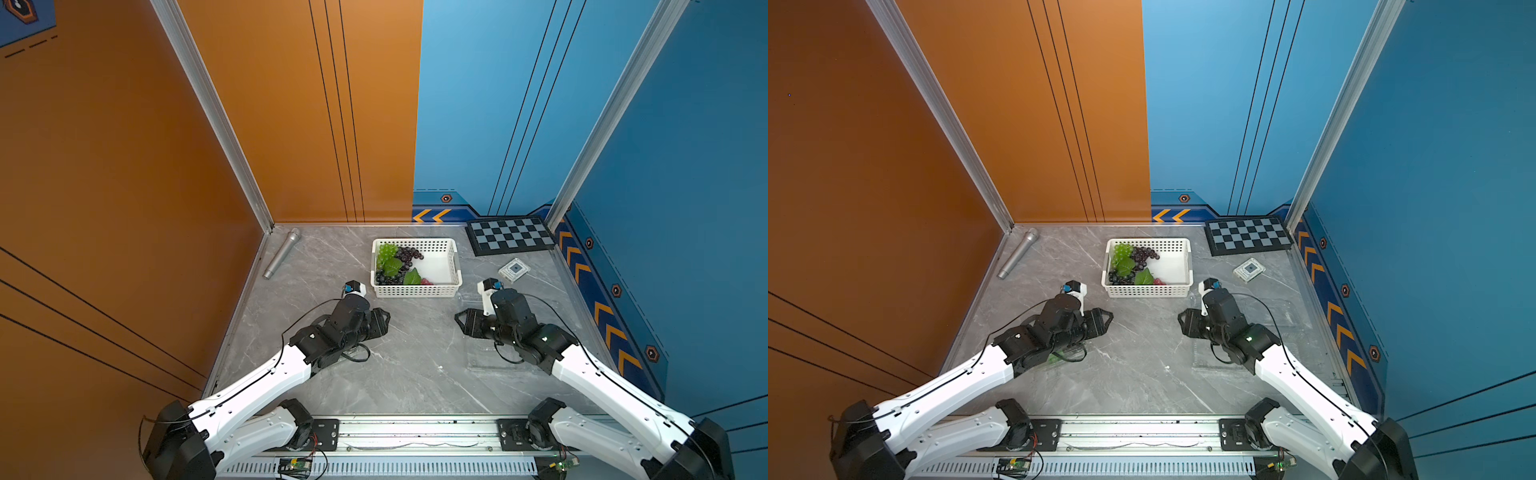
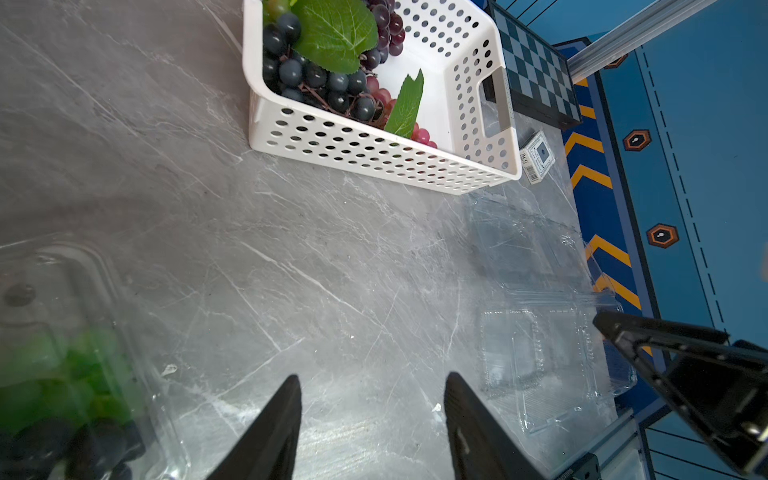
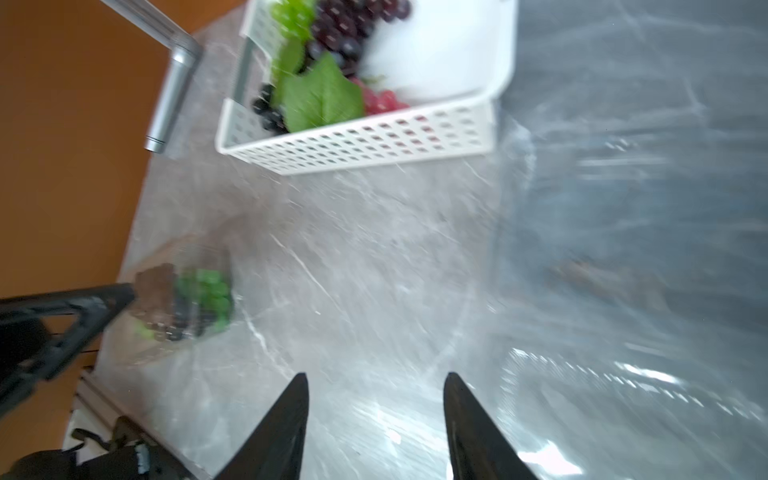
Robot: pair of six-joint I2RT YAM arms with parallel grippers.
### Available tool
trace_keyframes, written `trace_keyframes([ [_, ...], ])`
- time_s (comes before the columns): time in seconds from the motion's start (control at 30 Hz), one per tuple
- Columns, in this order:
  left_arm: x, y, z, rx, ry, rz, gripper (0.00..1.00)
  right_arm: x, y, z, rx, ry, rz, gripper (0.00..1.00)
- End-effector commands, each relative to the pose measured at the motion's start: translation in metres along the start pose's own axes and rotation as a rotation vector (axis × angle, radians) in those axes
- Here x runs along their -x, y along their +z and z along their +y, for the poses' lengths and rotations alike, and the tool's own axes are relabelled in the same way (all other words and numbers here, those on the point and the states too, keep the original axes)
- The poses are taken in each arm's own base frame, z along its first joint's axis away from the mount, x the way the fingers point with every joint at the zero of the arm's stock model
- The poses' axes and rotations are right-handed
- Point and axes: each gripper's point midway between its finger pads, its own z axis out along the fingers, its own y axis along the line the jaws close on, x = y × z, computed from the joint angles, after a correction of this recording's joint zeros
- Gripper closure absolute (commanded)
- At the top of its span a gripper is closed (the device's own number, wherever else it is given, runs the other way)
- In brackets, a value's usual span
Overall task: Pack grapes into containers
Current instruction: Move the packing box to the center of the board.
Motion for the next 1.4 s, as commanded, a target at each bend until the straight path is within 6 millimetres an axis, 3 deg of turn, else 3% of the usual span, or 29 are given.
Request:
trace_keyframes([
  [0.0,0.009,-0.001,-0.019,-0.056,0.014,-0.022,0.43,-0.043,0.0,-0.045,-0.152,0.015,0.13,0.52],
  [0.1,0.007,0.001,-0.021,-0.059,0.014,-0.011,0.43,-0.051,0.006,-0.047,-0.147,0.026,0.155,0.56],
  [0.63,0.003,0.004,-0.019,-0.052,0.001,-0.002,0.44,-0.062,0.044,-0.029,-0.093,-0.006,0.207,0.58],
  [0.83,0.002,0.004,-0.017,-0.05,0.001,-0.001,0.43,-0.067,0.058,-0.018,-0.103,-0.055,0.233,0.79],
  [0.97,0.003,0.004,-0.015,-0.043,0.005,-0.004,0.43,-0.075,0.065,0.005,-0.061,-0.081,0.245,0.87],
  [1.37,0.01,-0.005,0.002,-0.022,-0.03,-0.034,0.43,-0.096,0.076,0.084,0.083,-0.097,0.211,0.87],
])
